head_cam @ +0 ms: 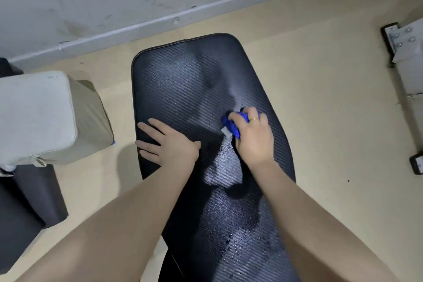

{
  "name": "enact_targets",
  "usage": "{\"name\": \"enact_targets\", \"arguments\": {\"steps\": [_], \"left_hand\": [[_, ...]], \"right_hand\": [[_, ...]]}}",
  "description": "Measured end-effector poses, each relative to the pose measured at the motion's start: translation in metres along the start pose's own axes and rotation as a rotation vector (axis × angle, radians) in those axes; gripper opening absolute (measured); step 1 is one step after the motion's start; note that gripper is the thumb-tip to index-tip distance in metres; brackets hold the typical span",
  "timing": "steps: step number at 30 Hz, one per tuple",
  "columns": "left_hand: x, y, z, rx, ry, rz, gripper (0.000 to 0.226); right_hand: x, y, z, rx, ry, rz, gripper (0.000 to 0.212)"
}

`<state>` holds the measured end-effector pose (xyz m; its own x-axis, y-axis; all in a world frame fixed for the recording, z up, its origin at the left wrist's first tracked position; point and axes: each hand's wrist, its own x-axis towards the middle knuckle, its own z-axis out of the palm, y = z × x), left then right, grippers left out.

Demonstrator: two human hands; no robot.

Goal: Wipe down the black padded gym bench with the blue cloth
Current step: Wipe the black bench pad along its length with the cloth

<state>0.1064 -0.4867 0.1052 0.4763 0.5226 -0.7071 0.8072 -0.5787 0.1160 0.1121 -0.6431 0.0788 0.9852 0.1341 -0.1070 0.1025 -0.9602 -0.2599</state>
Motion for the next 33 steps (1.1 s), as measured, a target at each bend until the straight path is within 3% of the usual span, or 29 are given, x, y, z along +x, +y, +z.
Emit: {"name": "enact_targets", "arguments": {"steps": [4,8,12,19,22,27,30,33], "left_hand": [[-0.008,0.002,0.005,-0.031,-0.015,-0.043,0.131],[-0.002,0.002,0.016,-0.025,-0.003,-0.046,0.138],[0.000,0.008,0.015,0.011,0.004,-0.063,0.136],[-0.007,0.008,0.012,-0.002,0.007,-0.041,0.135],[-0.012,0.010,0.011,0.004,0.043,-0.014,0.132],[-0.004,0.007,0.017,0.004,0.033,-0.022,0.132],[-0.004,0.004,0.017,-0.010,0.023,-0.016,0.132],[-0.008,0.006,0.014,-0.007,0.018,-0.010,0.131]], "right_hand": [[-0.035,0.010,-0.001,-0.024,-0.046,-0.006,0.055],[0.021,0.013,-0.002,0.062,0.075,0.068,0.049],[0.063,0.022,-0.009,0.118,0.045,0.099,0.052],[-0.015,0.048,-0.013,0.105,-0.053,0.112,0.049],[0.004,0.050,-0.017,0.097,-0.096,0.119,0.048],[0.035,0.047,-0.013,0.018,0.000,0.123,0.043],[0.019,0.045,-0.008,0.021,0.019,0.145,0.038],[-0.024,0.039,-0.013,0.033,-0.073,0.158,0.033]]}}
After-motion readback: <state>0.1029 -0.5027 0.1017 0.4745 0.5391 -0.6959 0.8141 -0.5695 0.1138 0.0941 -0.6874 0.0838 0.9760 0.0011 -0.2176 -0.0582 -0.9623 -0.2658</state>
